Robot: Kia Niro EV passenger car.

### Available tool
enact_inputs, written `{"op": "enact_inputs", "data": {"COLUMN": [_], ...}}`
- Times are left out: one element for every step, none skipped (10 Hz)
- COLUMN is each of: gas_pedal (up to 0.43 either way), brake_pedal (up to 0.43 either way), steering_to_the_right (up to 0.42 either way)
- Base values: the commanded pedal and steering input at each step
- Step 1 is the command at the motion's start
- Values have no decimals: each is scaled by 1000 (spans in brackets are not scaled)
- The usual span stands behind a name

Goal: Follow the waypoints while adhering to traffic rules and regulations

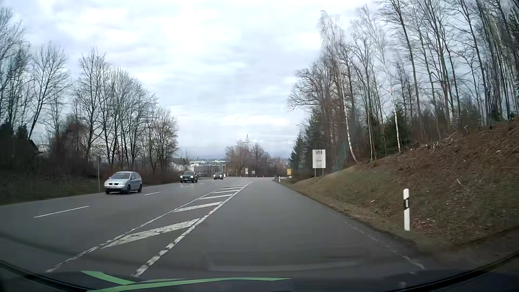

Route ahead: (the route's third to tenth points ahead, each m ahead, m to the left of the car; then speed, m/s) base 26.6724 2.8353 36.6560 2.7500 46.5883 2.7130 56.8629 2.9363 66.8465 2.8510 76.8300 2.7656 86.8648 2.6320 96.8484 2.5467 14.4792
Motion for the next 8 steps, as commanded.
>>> {"op": "enact_inputs", "data": {"gas_pedal": [0,0,0,0,0,0,0,0], "brake_pedal": [0,0,0,0,0,0,0,0], "steering_to_the_right": [1,1,1,0,1,1,0,0]}}
